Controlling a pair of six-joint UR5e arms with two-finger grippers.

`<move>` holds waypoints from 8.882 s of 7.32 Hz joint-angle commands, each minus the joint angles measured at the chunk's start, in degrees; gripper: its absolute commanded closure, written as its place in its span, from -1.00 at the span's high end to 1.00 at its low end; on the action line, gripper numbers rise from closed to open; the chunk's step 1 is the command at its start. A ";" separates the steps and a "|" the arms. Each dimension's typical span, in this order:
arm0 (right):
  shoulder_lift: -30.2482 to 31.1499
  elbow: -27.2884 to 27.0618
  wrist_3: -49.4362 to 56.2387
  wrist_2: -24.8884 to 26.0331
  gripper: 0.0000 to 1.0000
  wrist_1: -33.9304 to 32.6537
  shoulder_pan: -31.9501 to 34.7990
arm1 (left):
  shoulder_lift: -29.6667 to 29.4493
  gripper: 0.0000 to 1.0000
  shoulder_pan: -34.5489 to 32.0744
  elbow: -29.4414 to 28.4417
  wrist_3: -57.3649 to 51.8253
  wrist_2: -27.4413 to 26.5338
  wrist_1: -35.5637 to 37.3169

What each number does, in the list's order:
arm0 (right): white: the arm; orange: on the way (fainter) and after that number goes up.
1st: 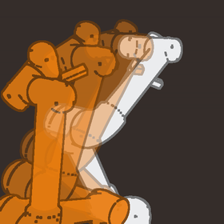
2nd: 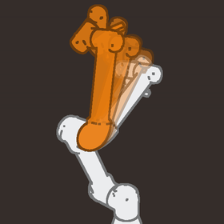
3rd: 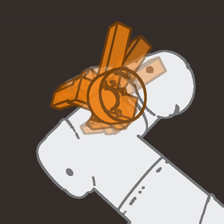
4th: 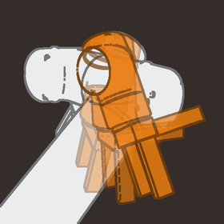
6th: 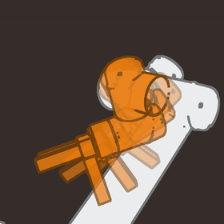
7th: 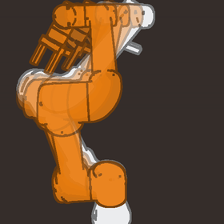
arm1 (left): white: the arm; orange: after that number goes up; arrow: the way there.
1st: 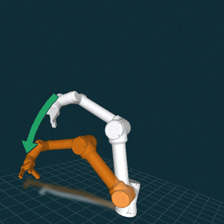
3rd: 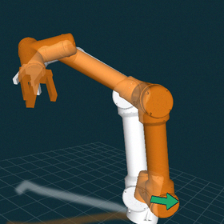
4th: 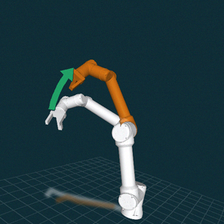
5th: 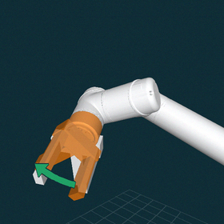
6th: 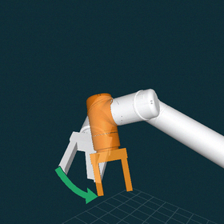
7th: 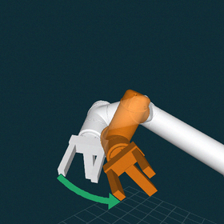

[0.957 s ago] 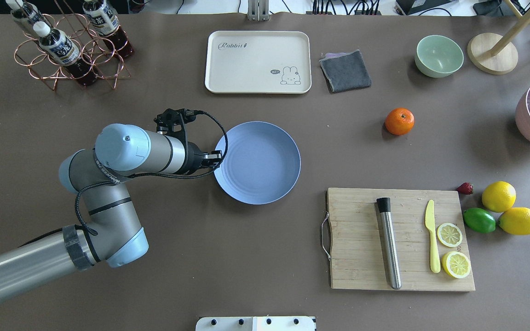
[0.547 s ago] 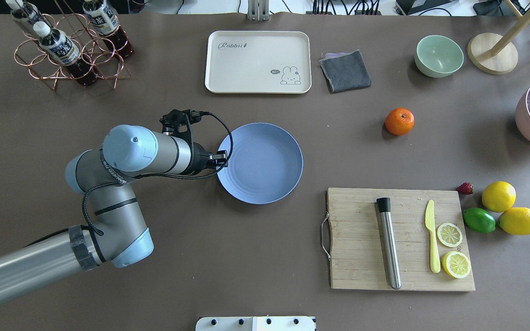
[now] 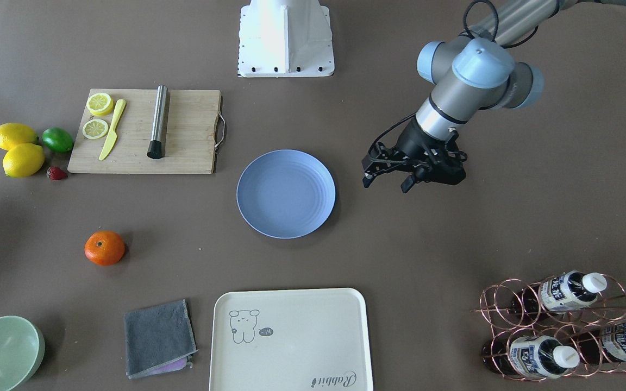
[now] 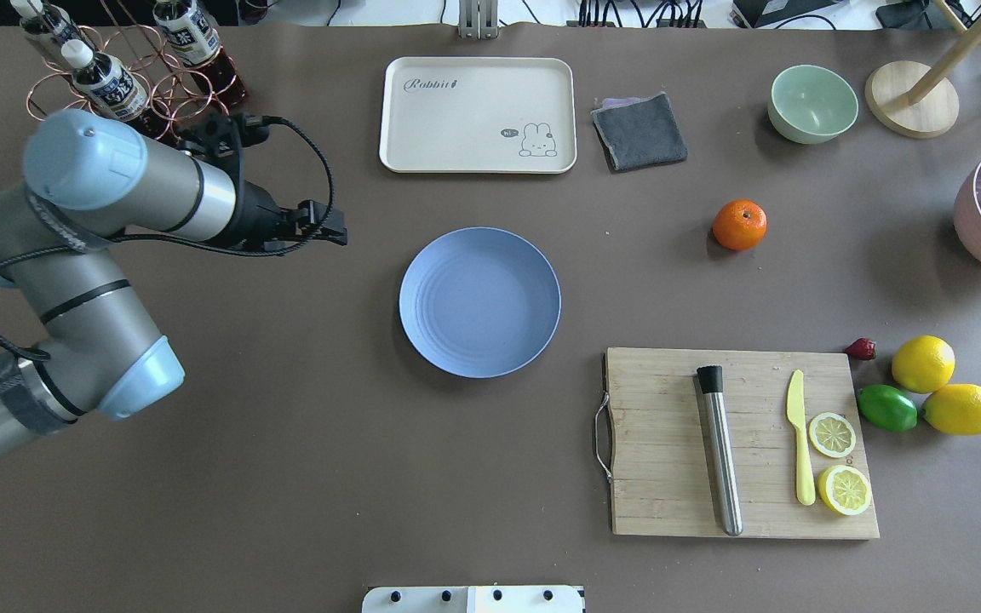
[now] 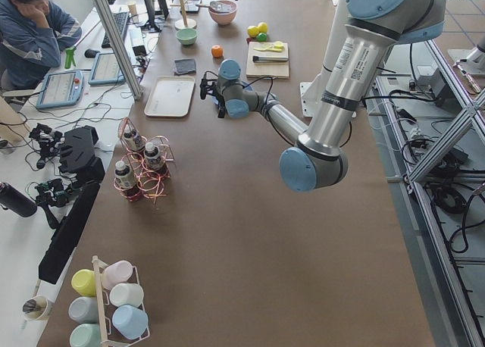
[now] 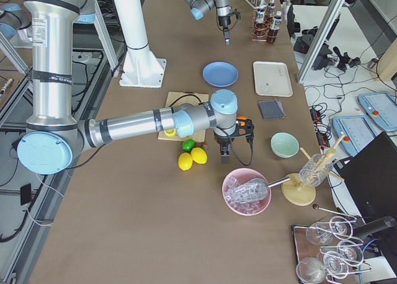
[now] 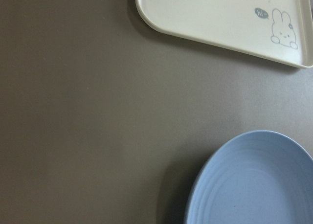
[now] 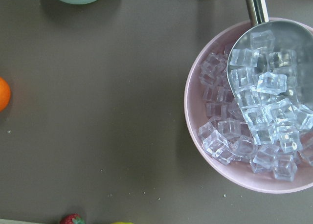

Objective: Pick orange to plate

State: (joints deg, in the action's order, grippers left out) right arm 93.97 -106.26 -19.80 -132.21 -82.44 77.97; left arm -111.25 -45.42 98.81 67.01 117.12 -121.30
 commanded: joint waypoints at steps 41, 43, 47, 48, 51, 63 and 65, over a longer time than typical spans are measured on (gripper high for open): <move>-57.37 29.13 -69.40 30.59 -1.00 -8.79 -49.22 | 21.95 0.96 -45.72 -3.54 -82.39 19.11 39.03; -57.93 31.55 -69.50 31.83 -1.00 -8.79 -50.37 | 21.95 0.96 -45.72 -3.71 -82.39 19.19 39.03; -57.93 32.25 -68.36 32.71 0.72 -8.26 -50.46 | 21.95 0.96 -45.72 -3.80 -82.39 19.11 39.03; -58.02 32.25 -67.05 33.67 1.00 -8.26 -50.46 | 21.95 0.96 -45.72 -3.98 -82.39 19.11 39.03; -57.15 30.77 -57.50 27.75 1.00 -8.70 -42.86 | 21.95 0.96 -45.72 -4.42 -82.39 19.11 39.03; -7.51 18.89 25.69 -0.33 1.00 -10.46 14.37 | 22.57 0.96 -45.63 -3.71 -82.39 19.19 38.94; -5.90 18.37 25.34 0.45 1.00 -10.37 17.30 | 22.48 0.96 -45.63 -3.71 -82.39 19.19 38.94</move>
State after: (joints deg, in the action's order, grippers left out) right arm 86.96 -87.78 5.79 -132.11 -92.87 93.57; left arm -88.71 -91.05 95.04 -15.38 136.31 -82.35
